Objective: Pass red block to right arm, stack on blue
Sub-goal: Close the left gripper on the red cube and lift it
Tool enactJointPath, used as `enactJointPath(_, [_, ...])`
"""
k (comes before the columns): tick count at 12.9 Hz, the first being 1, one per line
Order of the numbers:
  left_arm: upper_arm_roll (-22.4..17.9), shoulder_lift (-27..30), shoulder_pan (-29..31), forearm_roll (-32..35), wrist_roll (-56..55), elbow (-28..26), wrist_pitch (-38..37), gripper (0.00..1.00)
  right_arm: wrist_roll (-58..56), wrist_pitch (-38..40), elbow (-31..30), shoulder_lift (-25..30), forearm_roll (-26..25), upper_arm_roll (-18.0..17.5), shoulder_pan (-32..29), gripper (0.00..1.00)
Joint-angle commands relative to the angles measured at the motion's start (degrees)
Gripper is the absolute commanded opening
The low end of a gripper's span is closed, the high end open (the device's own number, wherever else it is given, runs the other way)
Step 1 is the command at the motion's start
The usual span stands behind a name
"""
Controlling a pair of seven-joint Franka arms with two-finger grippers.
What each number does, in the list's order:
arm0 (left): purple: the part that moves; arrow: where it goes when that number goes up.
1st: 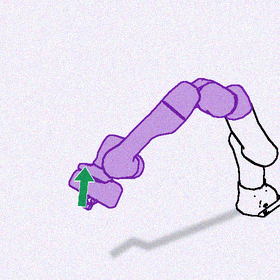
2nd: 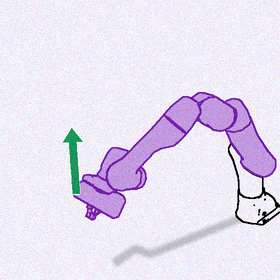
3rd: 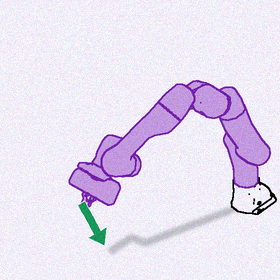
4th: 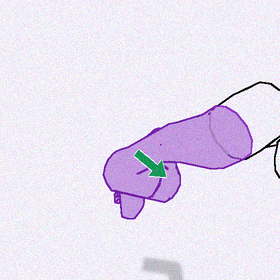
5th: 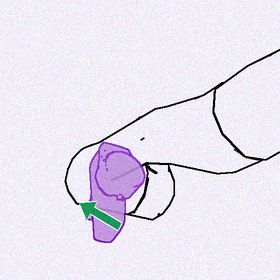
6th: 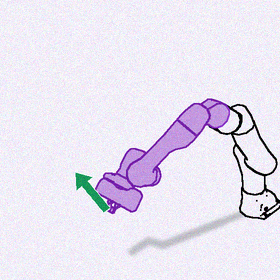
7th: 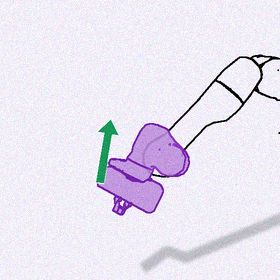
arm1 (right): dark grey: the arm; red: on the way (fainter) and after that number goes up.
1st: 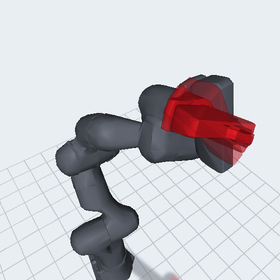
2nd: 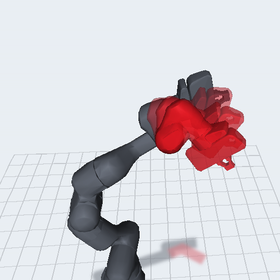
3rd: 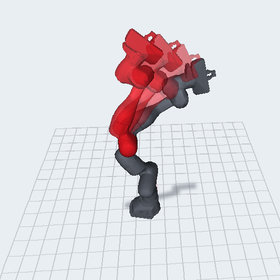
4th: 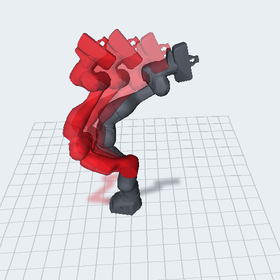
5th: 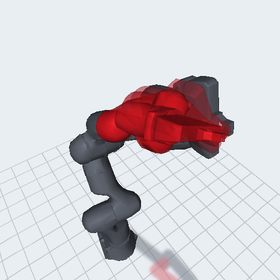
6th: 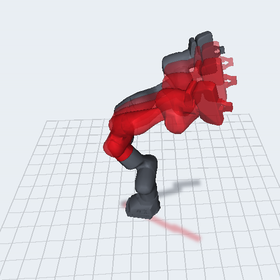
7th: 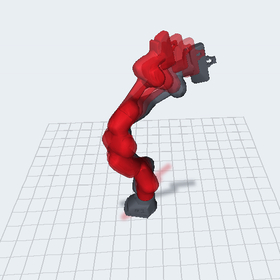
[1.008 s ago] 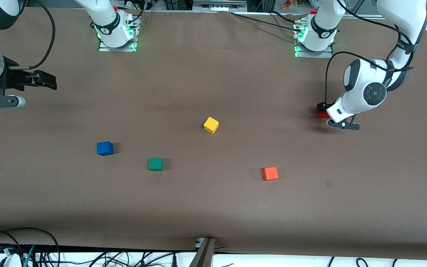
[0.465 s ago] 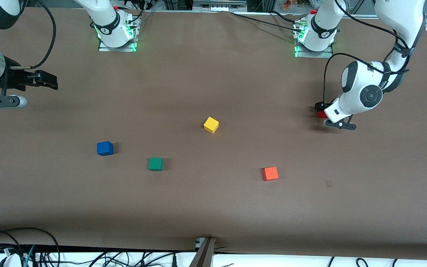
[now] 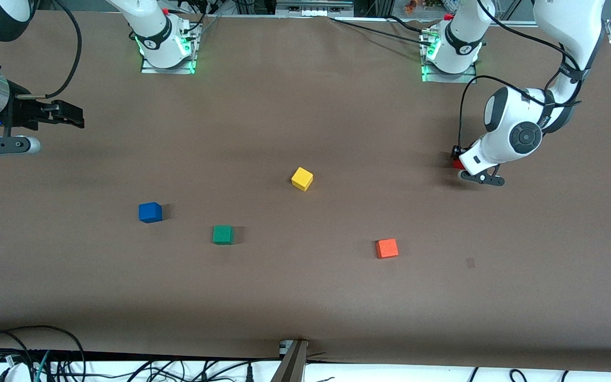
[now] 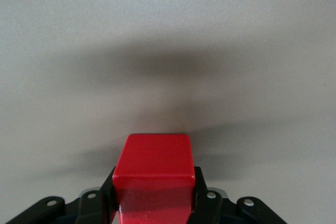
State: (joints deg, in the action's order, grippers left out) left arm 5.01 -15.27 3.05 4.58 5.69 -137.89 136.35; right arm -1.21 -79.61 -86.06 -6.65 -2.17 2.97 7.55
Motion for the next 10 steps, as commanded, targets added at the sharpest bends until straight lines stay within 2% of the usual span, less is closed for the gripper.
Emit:
enactJointPath(1, [0.44, 1.37, 0.38, -0.89, 7.2, 2.53, -4.23, 0.16, 0.07, 0.33, 1.42, -0.82, 0.68, 0.11, 2.46, 1.0])
enactJointPath(3, [1.66, 2.26, 0.46, -5.34, 15.01, 8.13, -11.77, 0.17, 0.07, 0.25, 1.42, -0.82, 0.68, 0.11, 3.08, 1.0])
enactJointPath(5, [1.58, 1.3, 0.72, -11.93, 28.52, 17.18, -21.78, 0.16, -0.1, 0.33, 1.33, -0.91, 2.42, 0.11, 3.0, 1.0])
enactJointPath(6, [1.49, 0.25, 0.99, -14.66, 34.68, 20.09, -24.0, 0.15, -0.37, 0.33, 1.33, -1.26, 3.92, 0.11, 2.99, 1.0])
enactJointPath(8, [1.58, -1.25, 0.99, -19.58, 42.62, 22.48, -24.38, 0.16, -0.46, 0.25, 1.33, -2.31, 6.38, 0.11, 2.99, 1.0])
enactJointPath(10, [1.58, -3.1, 1.17, -26.08, 49.91, 24.42, -24.55, 0.16, -0.37, -0.1, 1.33, -4.41, 12.77, 0.2, 2.82, 1.0])
